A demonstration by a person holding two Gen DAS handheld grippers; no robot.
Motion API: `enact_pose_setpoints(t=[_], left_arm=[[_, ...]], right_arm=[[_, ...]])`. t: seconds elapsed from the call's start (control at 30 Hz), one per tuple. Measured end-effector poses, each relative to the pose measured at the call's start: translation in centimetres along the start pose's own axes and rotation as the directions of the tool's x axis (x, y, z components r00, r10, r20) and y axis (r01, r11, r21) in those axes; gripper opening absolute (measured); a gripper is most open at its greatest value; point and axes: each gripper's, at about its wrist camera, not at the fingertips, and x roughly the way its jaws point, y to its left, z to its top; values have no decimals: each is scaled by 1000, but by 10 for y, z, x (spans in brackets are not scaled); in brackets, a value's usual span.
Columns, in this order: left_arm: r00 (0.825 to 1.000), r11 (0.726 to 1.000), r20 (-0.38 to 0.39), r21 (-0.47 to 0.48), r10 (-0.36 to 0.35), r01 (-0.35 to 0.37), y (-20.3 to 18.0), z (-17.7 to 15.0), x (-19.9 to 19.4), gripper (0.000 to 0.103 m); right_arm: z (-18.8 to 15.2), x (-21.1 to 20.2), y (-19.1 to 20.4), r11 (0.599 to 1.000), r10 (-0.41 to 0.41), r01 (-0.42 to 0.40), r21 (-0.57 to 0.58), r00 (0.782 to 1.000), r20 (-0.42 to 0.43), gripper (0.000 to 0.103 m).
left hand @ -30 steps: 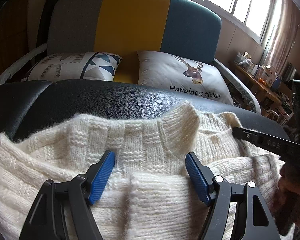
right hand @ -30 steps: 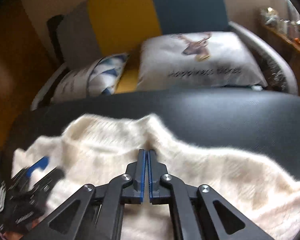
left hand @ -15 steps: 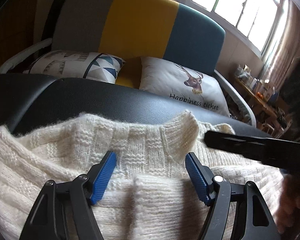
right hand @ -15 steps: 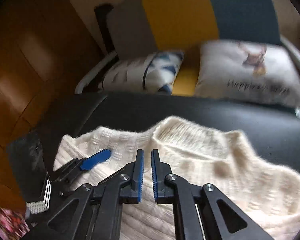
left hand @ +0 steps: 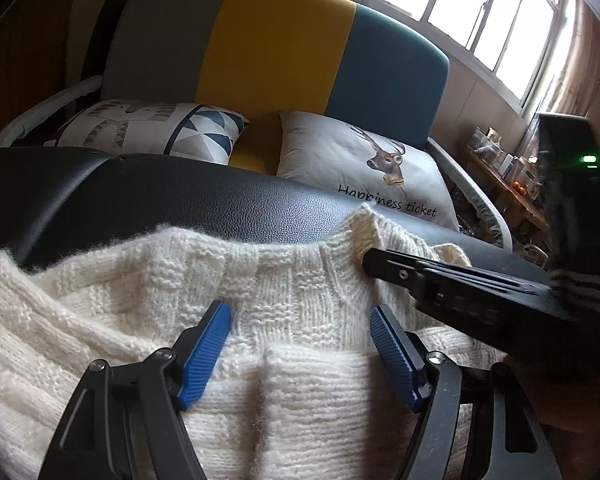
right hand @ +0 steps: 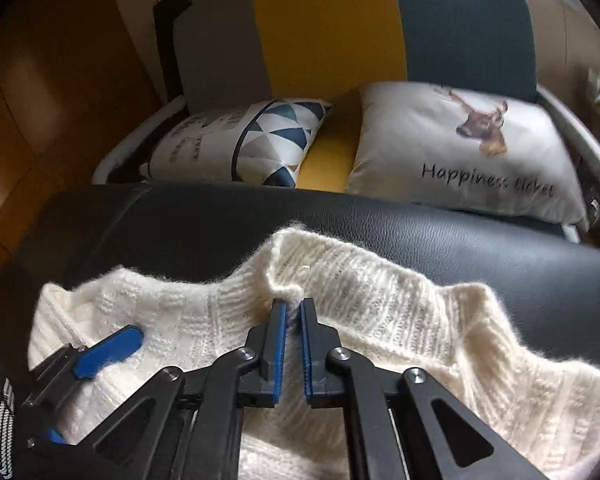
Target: Fold clothes
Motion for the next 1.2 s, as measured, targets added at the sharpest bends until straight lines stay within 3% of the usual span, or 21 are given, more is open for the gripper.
enact_pose_setpoints(t=[0.07,0.17,0.33,0.43,0.53,0.63,0.7,0.8,0.97,1.03,1.13,1.2], left_arm=[[1000,1000,-2,2,2,-2,0,0,0,73],[1000,1000,-6,8,6,-6,-2,1,1,74],[999,999,-25,39,29,-28,-8,2,4,78],[993,988,-62,124,99,-91,-24,4,11,85],[984,969,-91,212,151,-129,-37,9,4,84],[991,977,-58,184,124,-111,-22,9,-32,84],[990,983,-51,139,130,-122,-3,1,-47,84],[989,989,-43,52,139,-137,27,-15,-69,84],[987,985,-30,-70,157,-159,74,-40,-103,84],[982,983,-38,-15,183,-184,67,-43,-98,85],[966,967,-76,89,245,-239,54,-43,-80,95],[956,951,-83,157,281,-266,45,-37,-66,99]], right_arm=[[-3,-16,-3,998,51,-52,45,999,13,18],[-19,-59,-13,996,44,-50,80,996,81,18],[-64,-99,-40,993,-70,64,97,996,59,12],[-90,-104,-69,980,-103,97,175,994,25,6],[-103,-111,-88,964,-66,48,263,996,61,4],[-107,-143,-88,949,-79,31,314,987,140,12],[-113,-166,-81,955,-132,80,287,977,166,14],[-130,-184,-80,955,-178,136,264,974,143,14],[-158,-188,-104,925,-177,124,359,977,118,14],[-166,-180,-115,907,-155,101,409,983,103,15],[-175,-168,-130,897,-127,72,437,987,98,14],[-177,-165,-135,889,-127,68,453,987,101,7]])
